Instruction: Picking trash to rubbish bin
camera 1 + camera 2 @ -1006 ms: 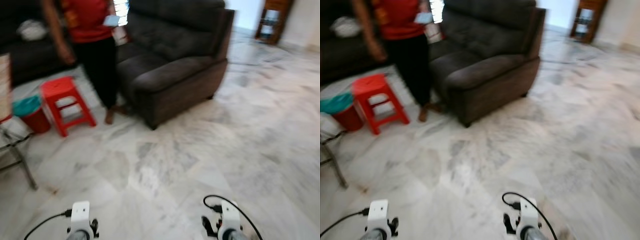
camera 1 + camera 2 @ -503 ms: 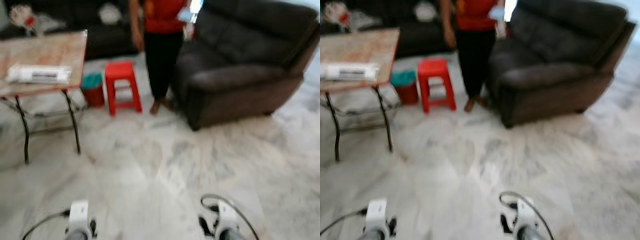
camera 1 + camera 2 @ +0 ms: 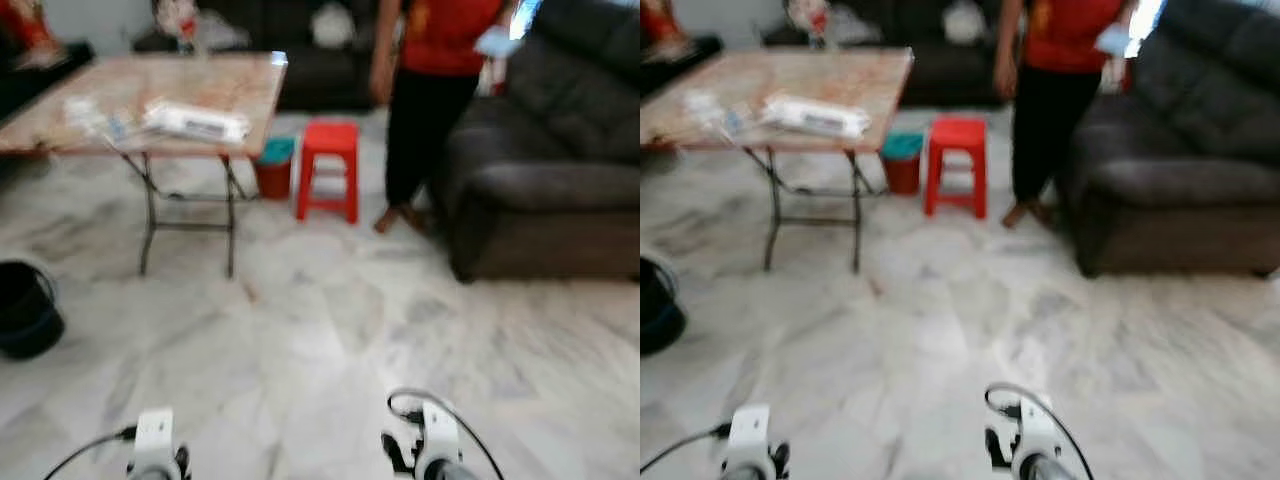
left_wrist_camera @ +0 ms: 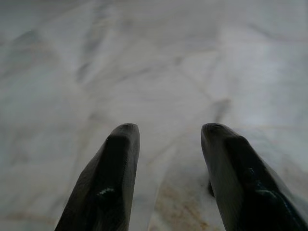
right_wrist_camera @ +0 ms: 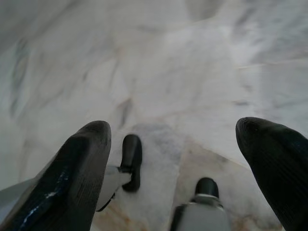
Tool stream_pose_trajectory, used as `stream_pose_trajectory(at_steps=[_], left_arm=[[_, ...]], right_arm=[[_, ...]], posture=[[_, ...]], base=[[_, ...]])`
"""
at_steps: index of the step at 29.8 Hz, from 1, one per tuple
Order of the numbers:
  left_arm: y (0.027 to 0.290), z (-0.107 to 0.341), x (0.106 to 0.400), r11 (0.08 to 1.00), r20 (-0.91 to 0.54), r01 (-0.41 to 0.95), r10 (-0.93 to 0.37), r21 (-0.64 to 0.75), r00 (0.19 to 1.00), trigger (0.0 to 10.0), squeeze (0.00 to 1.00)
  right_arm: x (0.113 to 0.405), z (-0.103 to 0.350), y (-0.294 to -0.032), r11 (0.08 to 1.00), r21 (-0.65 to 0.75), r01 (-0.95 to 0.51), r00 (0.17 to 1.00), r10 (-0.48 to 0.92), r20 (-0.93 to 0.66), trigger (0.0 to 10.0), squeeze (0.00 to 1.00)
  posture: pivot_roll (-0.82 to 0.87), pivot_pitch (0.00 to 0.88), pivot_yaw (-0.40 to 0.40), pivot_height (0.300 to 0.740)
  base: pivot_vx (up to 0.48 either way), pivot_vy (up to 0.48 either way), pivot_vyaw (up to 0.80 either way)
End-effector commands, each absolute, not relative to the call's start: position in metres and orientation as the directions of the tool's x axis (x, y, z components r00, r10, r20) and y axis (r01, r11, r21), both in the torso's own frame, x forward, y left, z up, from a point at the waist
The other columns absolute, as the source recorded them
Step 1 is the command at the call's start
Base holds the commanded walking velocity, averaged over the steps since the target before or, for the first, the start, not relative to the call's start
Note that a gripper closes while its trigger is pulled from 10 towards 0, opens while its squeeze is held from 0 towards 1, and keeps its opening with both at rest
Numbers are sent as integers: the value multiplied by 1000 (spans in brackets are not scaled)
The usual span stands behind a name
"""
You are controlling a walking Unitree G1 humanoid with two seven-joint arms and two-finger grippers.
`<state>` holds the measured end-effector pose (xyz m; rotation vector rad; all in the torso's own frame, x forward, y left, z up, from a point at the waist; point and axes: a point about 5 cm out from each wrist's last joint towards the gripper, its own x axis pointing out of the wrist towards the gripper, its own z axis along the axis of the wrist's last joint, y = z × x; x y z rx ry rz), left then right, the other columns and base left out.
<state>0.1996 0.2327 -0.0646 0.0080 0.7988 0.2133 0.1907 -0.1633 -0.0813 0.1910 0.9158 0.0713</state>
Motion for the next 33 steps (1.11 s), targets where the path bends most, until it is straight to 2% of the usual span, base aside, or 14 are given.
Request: stream_pose_trajectory(at_steps=[1, 12, 33], left_arm=[[236, -69, 190, 975, -732, -201, 205, 95, 649, 10000, 0], [236, -69, 190, 975, -732, -200, 206, 97, 650, 10000, 0], [236, -68, 192, 971, -722, -221, 219, 94, 656, 10000, 0]], right_arm=[[195, -79, -162, 981, 195, 14, 617, 145, -774, 10000, 0], [196, -78, -162, 980, 197, 27, 627, 137, -767, 10000, 0], [195, -78, -169, 976, 212, 58, 638, 127, -759, 10000, 0]], posture=[[-72, 0, 36, 740], [-72, 0, 34, 740], [-76, 0, 29, 740]], base=[[0, 0, 800], [0, 0, 800], [0, 0, 0]])
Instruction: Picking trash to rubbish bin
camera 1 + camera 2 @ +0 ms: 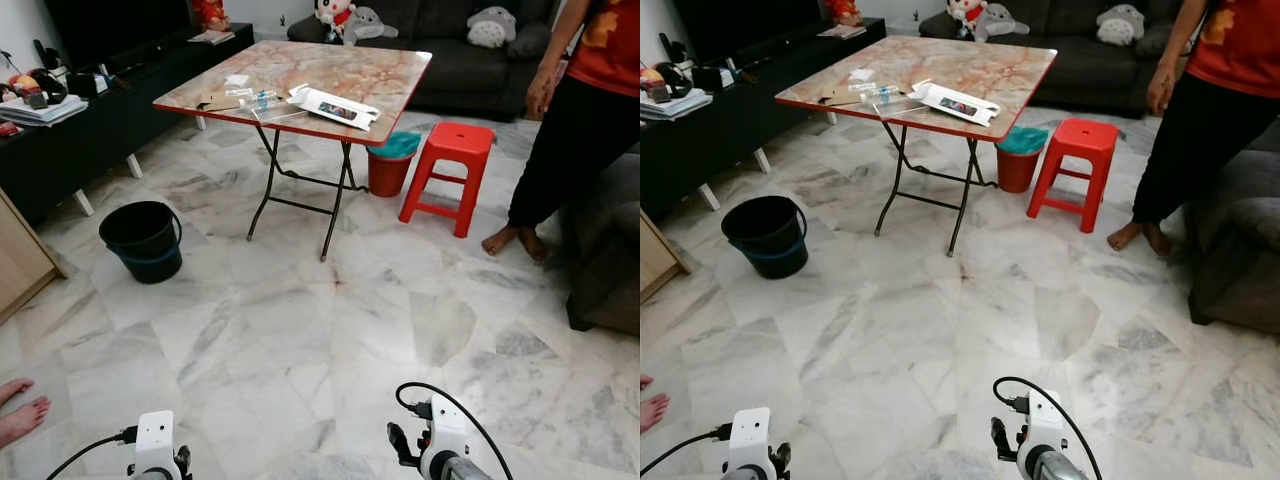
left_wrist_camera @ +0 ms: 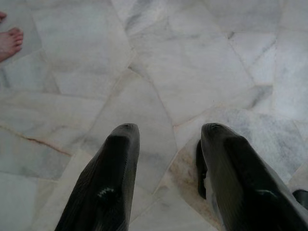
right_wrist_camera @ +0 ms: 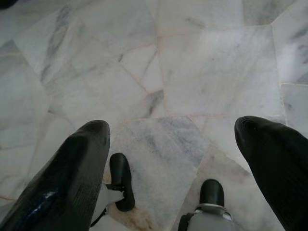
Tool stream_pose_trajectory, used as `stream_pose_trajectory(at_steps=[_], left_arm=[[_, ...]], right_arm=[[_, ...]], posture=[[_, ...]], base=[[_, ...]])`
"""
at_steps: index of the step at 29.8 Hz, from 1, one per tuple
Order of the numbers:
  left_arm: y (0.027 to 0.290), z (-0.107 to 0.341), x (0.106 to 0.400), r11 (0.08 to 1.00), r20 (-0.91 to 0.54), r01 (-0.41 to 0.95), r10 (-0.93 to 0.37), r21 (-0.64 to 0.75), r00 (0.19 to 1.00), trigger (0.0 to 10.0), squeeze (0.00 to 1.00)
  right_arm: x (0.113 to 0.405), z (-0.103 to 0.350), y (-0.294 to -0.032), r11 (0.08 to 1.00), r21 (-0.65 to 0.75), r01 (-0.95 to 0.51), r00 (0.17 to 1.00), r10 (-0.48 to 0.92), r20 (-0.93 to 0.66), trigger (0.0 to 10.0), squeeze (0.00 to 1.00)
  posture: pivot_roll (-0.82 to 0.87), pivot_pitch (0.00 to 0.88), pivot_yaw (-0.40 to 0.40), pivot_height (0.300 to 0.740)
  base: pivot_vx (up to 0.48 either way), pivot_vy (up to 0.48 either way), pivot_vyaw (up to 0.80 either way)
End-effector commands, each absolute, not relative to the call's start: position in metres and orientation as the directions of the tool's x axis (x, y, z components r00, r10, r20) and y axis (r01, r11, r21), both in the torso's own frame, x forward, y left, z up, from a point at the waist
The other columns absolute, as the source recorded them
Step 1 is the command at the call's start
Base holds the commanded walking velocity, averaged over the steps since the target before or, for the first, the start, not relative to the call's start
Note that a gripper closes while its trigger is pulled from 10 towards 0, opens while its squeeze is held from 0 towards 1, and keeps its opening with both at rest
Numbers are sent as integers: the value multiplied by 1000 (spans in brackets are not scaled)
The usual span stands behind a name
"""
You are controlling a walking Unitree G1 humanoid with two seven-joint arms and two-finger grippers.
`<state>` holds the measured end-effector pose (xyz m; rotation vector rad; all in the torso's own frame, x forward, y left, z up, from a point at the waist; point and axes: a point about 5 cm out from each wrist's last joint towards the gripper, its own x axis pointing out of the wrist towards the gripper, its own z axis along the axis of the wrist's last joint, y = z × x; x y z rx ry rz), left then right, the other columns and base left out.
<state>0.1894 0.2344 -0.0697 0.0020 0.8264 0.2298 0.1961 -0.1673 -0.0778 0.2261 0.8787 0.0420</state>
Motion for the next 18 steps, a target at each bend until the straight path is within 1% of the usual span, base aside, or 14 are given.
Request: stream_pose_trajectory(at_steps=[1, 5, 18], left_arm=[[236, -68, 192, 971, -723, -221, 219, 95, 655, 10000, 0], [236, -68, 191, 971, -725, -219, 219, 96, 653, 10000, 0], [237, -68, 191, 971, -723, -215, 223, 105, 654, 10000, 0]], right_arm=[[194, -79, -169, 976, 210, 59, 636, 125, -761, 10000, 0], [193, -79, -169, 976, 211, 61, 634, 125, -764, 10000, 0], [192, -80, -166, 976, 212, 51, 629, 134, -766, 10000, 0]], posture=[[-76, 0, 30, 740], [-77, 0, 30, 740], [-75, 0, 31, 740]], base=[[0, 0, 0], [0, 0, 0], [356, 0, 0]])
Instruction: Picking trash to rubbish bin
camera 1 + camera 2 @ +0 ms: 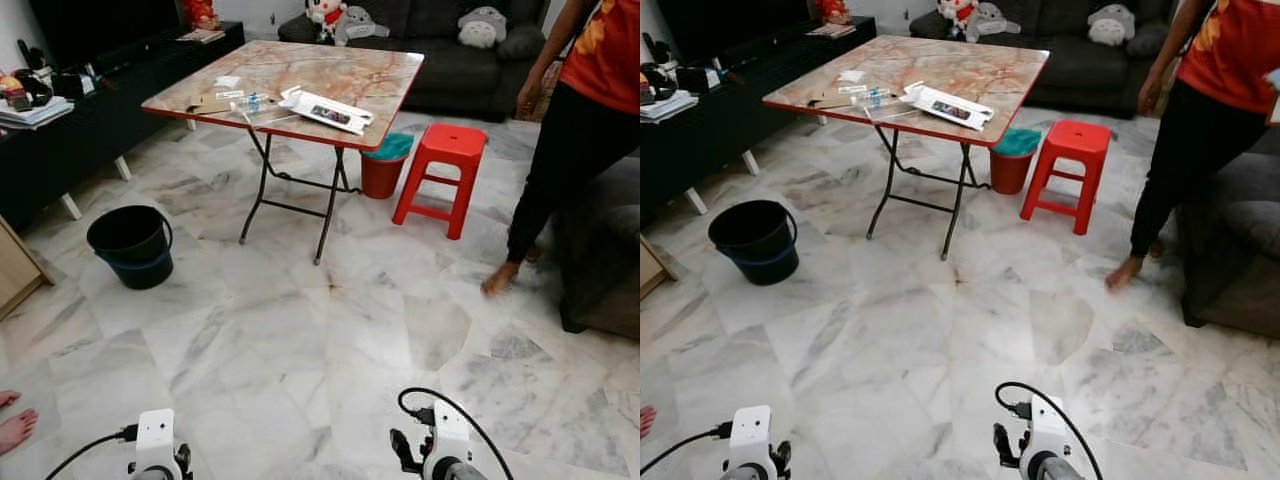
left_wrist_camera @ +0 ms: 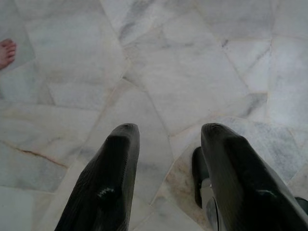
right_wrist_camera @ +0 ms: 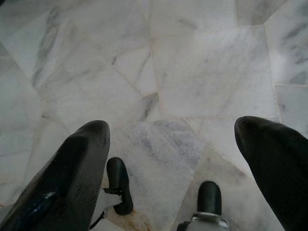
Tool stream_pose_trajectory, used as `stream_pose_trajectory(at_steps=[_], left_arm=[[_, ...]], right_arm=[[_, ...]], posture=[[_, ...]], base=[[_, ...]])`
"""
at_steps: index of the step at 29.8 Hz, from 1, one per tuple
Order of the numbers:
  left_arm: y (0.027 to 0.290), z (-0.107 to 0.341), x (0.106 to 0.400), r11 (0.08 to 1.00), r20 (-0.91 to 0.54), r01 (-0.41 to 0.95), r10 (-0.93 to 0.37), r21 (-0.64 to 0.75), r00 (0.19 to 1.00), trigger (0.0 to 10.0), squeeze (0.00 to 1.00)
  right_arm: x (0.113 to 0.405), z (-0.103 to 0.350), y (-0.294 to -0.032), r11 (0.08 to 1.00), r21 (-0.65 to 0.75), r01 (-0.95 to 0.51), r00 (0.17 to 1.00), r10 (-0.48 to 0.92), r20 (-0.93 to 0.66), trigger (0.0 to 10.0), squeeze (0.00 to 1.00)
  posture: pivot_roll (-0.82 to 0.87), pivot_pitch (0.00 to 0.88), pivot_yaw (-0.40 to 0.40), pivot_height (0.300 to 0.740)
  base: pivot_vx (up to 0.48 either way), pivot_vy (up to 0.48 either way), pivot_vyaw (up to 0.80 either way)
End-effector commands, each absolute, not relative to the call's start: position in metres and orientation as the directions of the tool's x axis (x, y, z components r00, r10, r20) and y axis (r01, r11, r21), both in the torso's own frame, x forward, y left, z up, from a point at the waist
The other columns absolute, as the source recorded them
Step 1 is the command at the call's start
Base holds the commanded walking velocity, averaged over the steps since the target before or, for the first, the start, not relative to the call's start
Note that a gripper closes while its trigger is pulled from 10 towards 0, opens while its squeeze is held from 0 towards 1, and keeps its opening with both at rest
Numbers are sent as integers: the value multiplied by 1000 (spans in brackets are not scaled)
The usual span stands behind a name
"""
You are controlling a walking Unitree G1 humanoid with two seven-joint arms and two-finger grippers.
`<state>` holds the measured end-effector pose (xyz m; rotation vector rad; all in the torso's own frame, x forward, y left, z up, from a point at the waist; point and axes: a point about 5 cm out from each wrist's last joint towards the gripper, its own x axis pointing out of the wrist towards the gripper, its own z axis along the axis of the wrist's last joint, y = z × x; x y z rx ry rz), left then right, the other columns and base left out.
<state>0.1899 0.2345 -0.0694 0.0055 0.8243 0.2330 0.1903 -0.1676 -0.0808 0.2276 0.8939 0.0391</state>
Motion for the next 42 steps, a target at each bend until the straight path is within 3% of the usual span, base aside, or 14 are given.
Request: stream_pose_trajectory(at_steps=[1, 42], left_arm=[[237, -68, 191, 971, -723, -215, 223, 105, 654, 10000, 0], [237, -68, 191, 971, -725, -218, 223, 103, 652, 10000, 0]], right_arm=[[192, -80, -166, 976, 212, 51, 629, 134, -766, 10000, 0], [189, -82, -174, 979, 193, 67, 601, 115, -791, 10000, 0]], posture=[[-75, 0, 31, 740], [-67, 0, 28, 740]], base=[[401, 0, 0], [434, 0, 0]])
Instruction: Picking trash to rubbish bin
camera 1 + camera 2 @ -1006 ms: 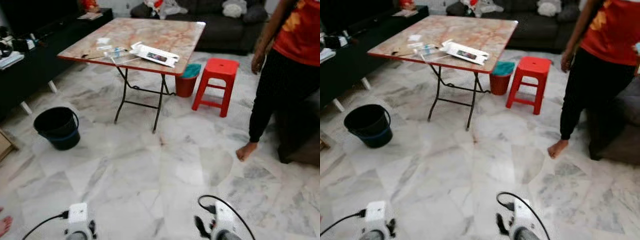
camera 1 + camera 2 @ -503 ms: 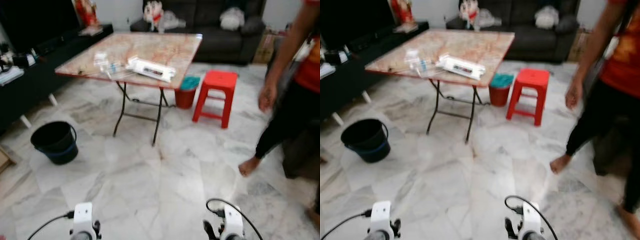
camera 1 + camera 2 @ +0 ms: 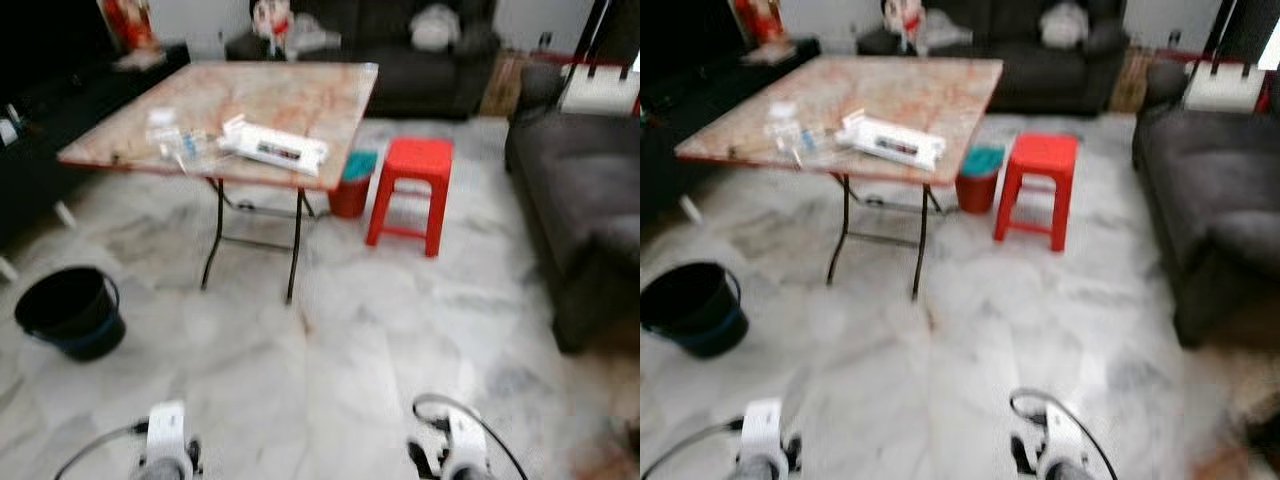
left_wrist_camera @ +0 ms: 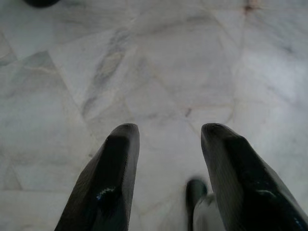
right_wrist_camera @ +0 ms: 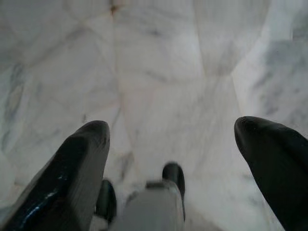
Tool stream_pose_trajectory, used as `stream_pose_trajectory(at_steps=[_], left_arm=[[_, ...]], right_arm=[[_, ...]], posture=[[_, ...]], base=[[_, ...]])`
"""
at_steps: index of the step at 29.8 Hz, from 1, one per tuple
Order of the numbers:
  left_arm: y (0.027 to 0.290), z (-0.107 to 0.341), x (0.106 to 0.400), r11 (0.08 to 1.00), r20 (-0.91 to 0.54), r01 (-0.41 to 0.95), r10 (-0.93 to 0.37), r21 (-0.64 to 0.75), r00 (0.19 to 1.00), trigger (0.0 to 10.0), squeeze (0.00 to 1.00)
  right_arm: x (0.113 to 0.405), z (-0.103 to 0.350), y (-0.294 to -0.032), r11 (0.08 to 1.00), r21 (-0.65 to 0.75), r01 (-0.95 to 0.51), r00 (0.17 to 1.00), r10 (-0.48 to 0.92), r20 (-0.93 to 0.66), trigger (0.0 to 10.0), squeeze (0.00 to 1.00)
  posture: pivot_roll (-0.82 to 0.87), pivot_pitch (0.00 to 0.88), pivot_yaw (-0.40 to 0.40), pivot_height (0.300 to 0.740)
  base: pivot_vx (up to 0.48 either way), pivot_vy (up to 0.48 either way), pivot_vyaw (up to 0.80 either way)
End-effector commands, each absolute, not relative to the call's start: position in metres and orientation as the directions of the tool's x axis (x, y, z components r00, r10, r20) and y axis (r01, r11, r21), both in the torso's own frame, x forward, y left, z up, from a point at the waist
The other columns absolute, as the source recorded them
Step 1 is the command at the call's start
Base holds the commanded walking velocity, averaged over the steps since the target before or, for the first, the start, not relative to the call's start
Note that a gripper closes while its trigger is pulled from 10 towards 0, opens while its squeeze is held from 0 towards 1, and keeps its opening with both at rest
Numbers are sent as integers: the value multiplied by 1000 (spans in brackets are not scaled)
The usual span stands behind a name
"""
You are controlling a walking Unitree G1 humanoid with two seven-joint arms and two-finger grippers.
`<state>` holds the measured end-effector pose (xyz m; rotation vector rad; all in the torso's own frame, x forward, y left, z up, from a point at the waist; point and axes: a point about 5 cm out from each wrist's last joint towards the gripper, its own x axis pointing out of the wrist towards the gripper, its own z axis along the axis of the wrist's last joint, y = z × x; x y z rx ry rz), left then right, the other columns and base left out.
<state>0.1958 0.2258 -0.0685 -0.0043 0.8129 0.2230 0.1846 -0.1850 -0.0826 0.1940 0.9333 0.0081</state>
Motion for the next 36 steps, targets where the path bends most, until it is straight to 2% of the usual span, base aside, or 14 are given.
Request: stream_pose_trajectory(at_steps=[1, 23, 28, 31, 32, 36], left_arm=[[237, -68, 191, 970, -725, -220, 225, 104, 651, 10000, 0], [240, -68, 190, 969, -727, -222, 228, 106, 647, 10000, 0], [241, -59, 205, 976, -677, -189, 213, 110, 705, 10000, 0], [243, -51, 215, 977, -641, -175, 213, 122, 737, 10000, 0], [244, -43, 226, 977, -603, -160, 212, 140, 769, 10000, 0], [244, -34, 237, 979, -563, -135, 197, 151, 803, 10000, 0]], right_arm=[[190, -81, -175, 979, 193, 71, 603, 112, -790, 10000, 0], [191, -81, -172, 981, 185, 61, 606, 111, -788, 10000, 0], [203, -73, -182, 993, 118, 28, 650, 71, -757, 10000, 0], [214, -66, -183, 994, 104, 17, 687, 64, -724, 10000, 0], [229, -56, -186, 998, 57, -17, 731, 51, -681, 10000, 0], [244, -44, -190, 999, 30, -24, 774, 38, -632, 10000, 0]], posture=[[-67, 0, 29, 740], [-63, 0, 32, 740], [-62, 0, 32, 740], [-61, 0, 35, 740], [-59, 0, 36, 740], [-56, 0, 38, 740]], base=[[439, 0, 0], [434, 0, 0], [421, 0, 0], [0, 0, 0], [0, 0, 0], [0, 0, 0]])
